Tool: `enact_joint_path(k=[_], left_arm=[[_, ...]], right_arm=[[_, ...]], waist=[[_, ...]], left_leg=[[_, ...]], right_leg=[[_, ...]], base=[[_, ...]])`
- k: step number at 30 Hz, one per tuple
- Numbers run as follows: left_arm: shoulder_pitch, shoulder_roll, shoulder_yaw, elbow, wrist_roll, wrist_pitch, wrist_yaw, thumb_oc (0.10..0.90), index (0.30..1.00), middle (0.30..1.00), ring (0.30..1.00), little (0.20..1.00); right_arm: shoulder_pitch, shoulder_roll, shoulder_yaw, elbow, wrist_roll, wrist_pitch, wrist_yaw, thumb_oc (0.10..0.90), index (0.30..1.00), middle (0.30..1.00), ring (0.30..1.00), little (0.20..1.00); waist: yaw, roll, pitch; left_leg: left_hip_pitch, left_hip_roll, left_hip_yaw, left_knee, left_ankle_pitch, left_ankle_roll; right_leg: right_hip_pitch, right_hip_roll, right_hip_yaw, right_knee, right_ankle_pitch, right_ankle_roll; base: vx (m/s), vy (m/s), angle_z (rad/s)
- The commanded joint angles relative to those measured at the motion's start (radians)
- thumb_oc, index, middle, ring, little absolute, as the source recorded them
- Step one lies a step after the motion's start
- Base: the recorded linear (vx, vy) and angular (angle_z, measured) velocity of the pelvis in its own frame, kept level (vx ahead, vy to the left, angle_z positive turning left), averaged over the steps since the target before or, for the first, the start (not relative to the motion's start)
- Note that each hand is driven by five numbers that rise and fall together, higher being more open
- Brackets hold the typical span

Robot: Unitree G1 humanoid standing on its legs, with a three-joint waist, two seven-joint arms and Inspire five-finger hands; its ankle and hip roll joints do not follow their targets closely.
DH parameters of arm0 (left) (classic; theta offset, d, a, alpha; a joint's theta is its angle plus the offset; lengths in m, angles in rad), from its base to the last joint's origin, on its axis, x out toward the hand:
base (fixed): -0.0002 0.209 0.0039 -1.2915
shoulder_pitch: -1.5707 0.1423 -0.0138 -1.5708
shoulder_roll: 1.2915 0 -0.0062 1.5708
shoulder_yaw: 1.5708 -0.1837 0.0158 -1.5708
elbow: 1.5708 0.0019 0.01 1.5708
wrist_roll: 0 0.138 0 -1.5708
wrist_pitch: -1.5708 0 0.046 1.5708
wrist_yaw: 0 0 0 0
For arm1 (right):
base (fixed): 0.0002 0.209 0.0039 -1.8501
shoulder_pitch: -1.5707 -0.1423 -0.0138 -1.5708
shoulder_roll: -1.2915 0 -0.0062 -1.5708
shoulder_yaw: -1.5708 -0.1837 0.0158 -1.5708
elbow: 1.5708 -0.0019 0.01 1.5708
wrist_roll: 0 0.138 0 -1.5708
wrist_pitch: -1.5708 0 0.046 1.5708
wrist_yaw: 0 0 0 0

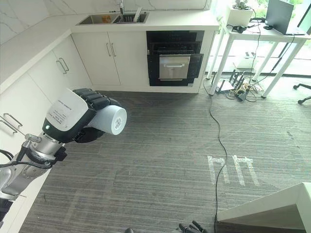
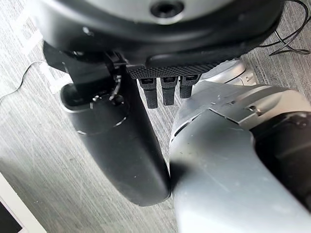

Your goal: Place the dishes in the dishwasher.

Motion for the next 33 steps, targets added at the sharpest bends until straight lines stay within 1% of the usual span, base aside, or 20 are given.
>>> enact_joint_path(k=[1,2,4,5,6,7,8,10,11,14,15,17,19,21,23,26,27,28,30,33], left_arm=[[-0.213,-0.051,-0.119,0.080,-0.185,0.175,0.031,0.400,0.300,0.300,0.300,0.300],[-0.213,-0.045,-0.114,0.069,-0.196,0.186,0.029,0.400,0.300,0.300,0.300,0.300],[-0.194,-0.037,-0.091,0.020,-0.215,0.226,0.032,0.400,0.300,0.300,0.300,0.300],[-0.187,-0.039,-0.081,0.008,-0.224,0.233,0.040,0.400,0.300,0.300,0.300,0.300],[-0.188,-0.037,-0.074,0.005,-0.236,0.226,0.042,0.400,0.300,0.300,0.300,0.300],[-0.207,-0.034,-0.072,0.014,-0.243,0.209,0.026,0.400,0.300,0.300,0.300,0.300],[-0.222,-0.032,-0.079,0.023,-0.241,0.210,0.014,0.400,0.300,0.300,0.300,0.300],[-0.222,-0.038,-0.087,0.035,-0.233,0.223,0.014,0.400,0.300,0.300,0.300,0.300],[-0.206,-0.052,-0.086,0.041,-0.228,0.242,0.025,0.400,0.300,0.300,0.300,0.300],[-0.183,-0.071,-0.079,0.089,-0.224,0.223,0.048,0.400,0.300,0.300,0.300,0.300],[-0.181,-0.075,-0.076,0.107,-0.220,0.206,0.050,0.400,0.300,0.300,0.300,0.300],[-0.175,-0.074,-0.072,0.123,-0.208,0.179,0.048,0.400,0.300,0.300,0.300,0.300],[-0.184,-0.081,-0.081,0.116,-0.201,0.187,0.022,0.400,0.300,0.300,0.300,0.300],[-0.211,-0.079,-0.106,0.130,-0.189,0.154,0.007,0.400,0.300,0.300,0.300,0.300],[-0.255,-0.066,-0.143,0.137,-0.186,0.153,0.011,0.400,0.300,0.300,0.300,0.300],[-0.308,-0.038,-0.191,0.134,-0.199,0.189,-0.001,0.400,0.300,0.300,0.300,0.300],[-0.317,-0.020,-0.205,0.138,-0.209,0.204,-0.003,0.400,0.300,0.300,0.300,0.300],[-0.317,-0.006,-0.215,0.147,-0.181,0.183,0.007,0.400,0.300,0.300,0.300,0.300],[-0.318,-0.009,-0.214,0.134,-0.143,0.182,-0.007,0.400,0.300,0.300,0.300,0.300],[-0.338,-0.004,-0.232,0.109,-0.133,0.209,-0.039,0.400,0.300,0.300,0.300,0.300]], right_arm=[[-0.048,-0.061,0.129,-0.110,-0.150,0.010,-0.009,0.800,0.900,0.900,0.900,0.900],[-0.047,-0.066,0.118,-0.098,-0.157,-0.006,0.006,0.800,0.900,0.900,0.900,0.900],[-0.053,-0.088,0.109,-0.099,-0.165,-0.032,0.041,0.800,0.900,0.900,0.900,0.900],[-0.055,-0.093,0.109,-0.108,-0.175,-0.035,0.028,0.800,0.900,0.900,0.900,0.900],[-0.058,-0.099,0.109,-0.114,-0.181,-0.036,0.013,0.800,0.900,0.900,0.900,0.900],[-0.071,-0.115,0.107,-0.113,-0.170,-0.049,-0.011,0.800,0.900,0.900,0.900,0.900],[-0.083,-0.120,0.103,-0.107,-0.141,-0.059,-0.007,0.800,0.900,0.900,0.900,0.900],[-0.103,-0.115,0.105,-0.112,-0.129,-0.066,0.001,0.800,0.900,0.900,0.900,0.900],[-0.107,-0.109,0.123,-0.138,-0.163,-0.066,-0.003,0.800,0.900,0.900,0.900,0.900],[-0.100,-0.107,0.152,-0.131,-0.197,-0.078,-0.017,0.800,0.900,0.900,0.900,0.900],[-0.096,-0.109,0.156,-0.125,-0.201,-0.075,-0.020,0.800,0.900,0.900,0.900,0.900],[-0.092,-0.103,0.158,-0.122,-0.220,-0.064,-0.036,0.800,0.900,0.900,0.900,0.900],[-0.087,-0.096,0.155,-0.125,-0.193,-0.041,-0.064,0.800,0.900,0.900,0.900,0.900],[-0.075,-0.079,0.138,-0.133,-0.197,-0.034,-0.099,0.800,0.900,0.900,0.900,0.900],[-0.060,-0.065,0.130,-0.157,-0.206,-0.033,-0.121,0.800,0.900,0.900,0.900,0.900],[-0.037,-0.054,0.123,-0.205,-0.168,-0.017,-0.148,0.800,0.900,0.900,0.900,0.900],[-0.039,-0.054,0.127,-0.213,-0.183,-0.023,-0.138,0.800,0.900,0.900,0.900,0.900],[-0.043,-0.057,0.138,-0.228,-0.225,-0.034,-0.176,0.800,0.900,0.900,0.900,0.900],[-0.045,-0.065,0.136,-0.241,-0.214,-0.024,-0.196,0.800,0.900,0.900,0.900,0.900],[-0.052,-0.079,0.122,-0.212,-0.211,-0.058,-0.174,0.800,0.900,0.900,0.900,0.900]], waist=[[-0.008,0.002,0.006],[-0.004,0.001,0.001],[0.010,-0.027,0.009],[0.017,-0.045,0.021],[0.021,-0.047,0.034],[0.026,-0.036,0.057],[0.028,-0.026,0.067],[0.037,-0.009,0.066],[0.048,0.032,0.069],[0.056,0.053,0.056],[0.055,0.046,0.050],[0.055,0.040,0.040],[0.063,0.031,0.031],[0.059,0.016,0.014],[0.043,0.013,0.004],[0.025,-0.003,0.003],[0.014,0.010,0.010],[-0.005,0.025,0.029],[-0.013,0.030,0.043],[-0.035,0.010,0.061]], left_leg=[[0.011,-0.006,-0.039,0.078,-0.165,-0.012],[0.008,-0.010,-0.043,0.078,-0.157,-0.016],[0.054,-0.048,-0.024,0.078,-0.142,-0.008],[0.036,-0.049,-0.011,0.130,-0.108,-0.013],[-0.017,-0.029,-0.013,0.223,-0.091,-0.023],[-0.095,-0.001,-0.022,0.294,-0.036,-0.042],[-0.112,-0.003,-0.020,0.267,-0.013,-0.047],[-0.084,-0.037,-0.024,0.080,0.004,-0.034],[-0.172,-0.006,-0.081,0.078,0.005,-0.044],[-0.263,0.048,-0.079,0.078,0.058,-0.067],[-0.259,0.047,-0.073,0.078,0.044,-0.074],[-0.241,0.053,-0.022,0.078,0.036,-0.050],[-0.232,0.014,-0.040,0.078,0.013,-0.030],[-0.197,-0.027,-0.038,0.078,-0.018,0.005],[-0.161,-0.058,-0.046,0.078,-0.058,0.044],[-0.109,-0.118,-0.040,0.078,-0.120,0.106],[-0.077,-0.115,-0.030,0.078,-0.140,0.114],[-0.036,-0.105,-0.029,0.078,-0.156,0.108],[-0.013,-0.099,-0.043,0.078,-0.163,0.096],[0.052,-0.112,-0.064,0.078,-0.209,0.083]], right_leg=[[-0.039,0.060,-0.041,0.127,-0.138,0.005],[-0.046,0.058,-0.038,0.127,-0.136,0.001],[-0.037,0.028,-0.027,0.127,-0.144,-0.007],[-0.030,0.014,-0.022,0.127,-0.143,-0.019],[-0.025,0.020,-0.023,0.127,-0.144,-0.031],[-0.014,0.042,-0.025,0.127,-0.150,-0.048],[-0.005,0.053,-0.027,0.127,-0.154,-0.049],[0.012,0.065,-0.026,0.127,-0.167,-0.039],[0.036,0.109,-0.015,0.127,-0.186,-0.039],[0.070,0.136,-0.018,0.127,-0.214,-0.041],[0.090,0.128,-0.017,0.127,-0.235,-0.036],[0.123,0.118,-0.035,0.127,-0.251,-0.027],[0.169,0.122,-0.014,0.127,-0.277,-0.034],[0.208,0.123,-0.015,0.127,-0.253,-0.023],[0.227,0.124,-0.031,0.153,-0.130,0.008],[0.091,0.125,-0.029,0.472,0.060,0.096],[0.001,0.125,-0.042,0.565,0.101,0.098],[-0.070,0.129,-0.079,0.486,0.029,0.068],[-0.077,0.117,-0.106,0.379,-0.002,0.047],[-0.123,0.040,-0.095,0.127,0.063,0.052]], base=[[0.03,-0.059,-0.02],[0.06,-0.125,-0.05],[0.10,-0.203,-0.23],[0.05,-0.215,-0.49],[0.01,-0.226,-0.56],[0.03,-0.151,-0.37],[0.15,-0.043,0.21],[0.33,0.161,0.04],[0.41,0.240,-0.51],[0.43,0.200,-0.42],[0.49,0.282,-0.67],[0.44,0.314,-0.50],[0.48,0.339,-0.51],[0.46,0.369,-0.30],[0.31,0.325,-0.13],[0.21,0.274,0.34],[0.29,0.194,0.19],[0.27,0.112,0.04],[0.20,-0.047,-0.27],[0.23,-0.157,0.40]])
